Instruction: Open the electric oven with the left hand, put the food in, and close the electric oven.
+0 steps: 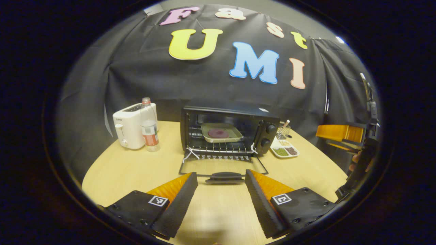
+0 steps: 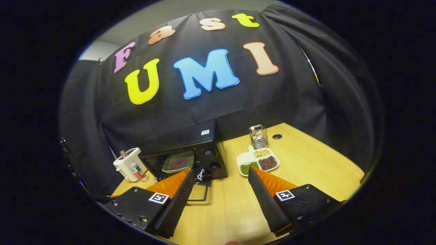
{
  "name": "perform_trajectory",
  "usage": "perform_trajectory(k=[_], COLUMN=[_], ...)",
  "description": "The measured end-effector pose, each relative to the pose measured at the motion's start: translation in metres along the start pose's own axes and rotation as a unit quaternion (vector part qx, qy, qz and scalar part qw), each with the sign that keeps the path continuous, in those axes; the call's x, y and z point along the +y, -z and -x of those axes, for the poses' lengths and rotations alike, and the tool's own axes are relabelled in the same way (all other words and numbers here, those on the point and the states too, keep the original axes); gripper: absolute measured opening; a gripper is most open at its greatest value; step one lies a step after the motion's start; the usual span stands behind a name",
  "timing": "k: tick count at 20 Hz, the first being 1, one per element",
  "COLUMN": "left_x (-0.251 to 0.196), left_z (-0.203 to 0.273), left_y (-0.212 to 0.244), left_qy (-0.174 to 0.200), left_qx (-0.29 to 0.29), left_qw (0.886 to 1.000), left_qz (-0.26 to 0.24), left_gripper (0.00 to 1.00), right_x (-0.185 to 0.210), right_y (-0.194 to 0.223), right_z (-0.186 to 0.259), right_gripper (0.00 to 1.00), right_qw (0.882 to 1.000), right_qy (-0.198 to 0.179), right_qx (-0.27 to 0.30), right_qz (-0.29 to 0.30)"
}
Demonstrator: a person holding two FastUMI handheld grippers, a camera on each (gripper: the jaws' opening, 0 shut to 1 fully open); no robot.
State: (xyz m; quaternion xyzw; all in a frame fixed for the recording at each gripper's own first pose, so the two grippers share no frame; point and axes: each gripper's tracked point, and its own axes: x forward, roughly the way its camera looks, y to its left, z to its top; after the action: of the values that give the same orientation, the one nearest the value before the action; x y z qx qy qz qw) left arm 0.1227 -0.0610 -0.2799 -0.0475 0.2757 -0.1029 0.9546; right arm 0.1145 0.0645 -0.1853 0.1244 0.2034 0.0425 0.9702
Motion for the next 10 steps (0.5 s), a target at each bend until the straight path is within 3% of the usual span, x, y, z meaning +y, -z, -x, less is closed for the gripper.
perform_trajectory(k=[3,5,6,7,10], left_x=[-0.009,-0.014,-0.015,-0.015,-0.018], left_z=[-0.016,-0.03,-0.038,-0.047,-0.066], left_y=[0.028,0.043,0.049,0.058,0.082], left_qy=[0.01,0.015,0.015,0.013,0.01], left_qx=[0.044,0.071,0.081,0.097,0.143], left_qw=[0.999,0.997,0.997,0.995,0.989], left_qz=[-0.005,-0.004,-0.008,-0.016,-0.026], left_gripper=[0.99,0.92,0.92,0.99,0.96], right_x=[-0.016,-0.033,-0.043,-0.052,-0.074], right_y=[-0.011,-0.018,-0.024,-0.03,-0.052], right_z=[0.019,0.033,0.041,0.05,0.076], right_gripper=[0.98,0.98,0.98,0.98,0.98], right_qw=[0.999,0.997,0.994,0.991,0.977], right_qy=[0.019,0.049,0.068,0.088,0.142], right_qx=[-0.025,-0.044,-0.053,-0.063,-0.103], right_qz=[0.023,0.046,0.061,0.075,0.121])
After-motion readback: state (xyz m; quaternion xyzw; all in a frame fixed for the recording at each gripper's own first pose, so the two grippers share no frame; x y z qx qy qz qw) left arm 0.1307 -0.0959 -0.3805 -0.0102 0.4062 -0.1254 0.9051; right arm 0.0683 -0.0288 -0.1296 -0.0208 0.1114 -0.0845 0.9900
